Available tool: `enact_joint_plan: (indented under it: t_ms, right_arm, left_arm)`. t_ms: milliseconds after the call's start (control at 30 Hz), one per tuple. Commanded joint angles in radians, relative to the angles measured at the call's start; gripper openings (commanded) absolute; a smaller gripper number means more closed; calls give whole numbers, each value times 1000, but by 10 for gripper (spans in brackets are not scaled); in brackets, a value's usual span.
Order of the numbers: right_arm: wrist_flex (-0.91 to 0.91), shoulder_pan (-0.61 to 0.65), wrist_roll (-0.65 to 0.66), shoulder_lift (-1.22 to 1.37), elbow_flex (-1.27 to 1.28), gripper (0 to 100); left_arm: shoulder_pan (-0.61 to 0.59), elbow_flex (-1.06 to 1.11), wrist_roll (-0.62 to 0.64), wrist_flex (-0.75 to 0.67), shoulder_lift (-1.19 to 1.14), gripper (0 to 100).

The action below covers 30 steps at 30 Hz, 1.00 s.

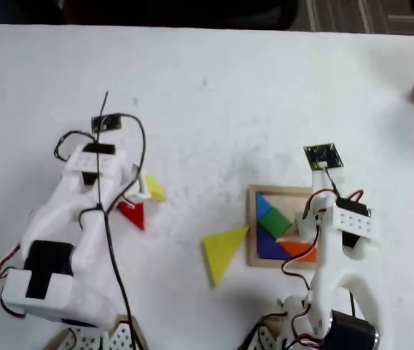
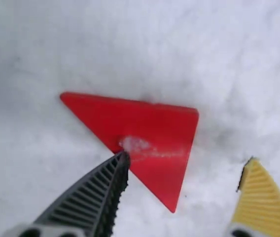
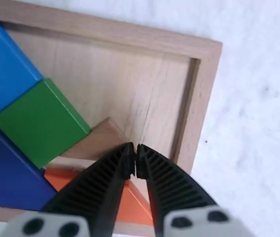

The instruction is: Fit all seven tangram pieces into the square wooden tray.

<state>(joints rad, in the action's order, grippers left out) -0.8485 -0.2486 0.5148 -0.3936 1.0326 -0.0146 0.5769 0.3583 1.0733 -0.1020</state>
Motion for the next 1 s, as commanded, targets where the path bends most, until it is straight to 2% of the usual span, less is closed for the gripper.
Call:
enact_joint_plan:
  t_ms: [0,267,667,833,967]
  right_arm:
    - [-12,24,11,-2,14,18]
    - [-12,25,11,-4,17,18]
    - [-12,25,11,-4,17,18]
    - [-12,25,11,-4,17,18]
    - [-12,25,11,-4,18,18]
  left_arm:
    - [-13,-6,11,3,-45,373]
    - [-104,-3,54,25,-48,373]
    - [-82,-3,57,-6,-50,366]
    - [-54,-32,54,-34,-50,245]
    - [-58,-43,61,-32,-50,279]
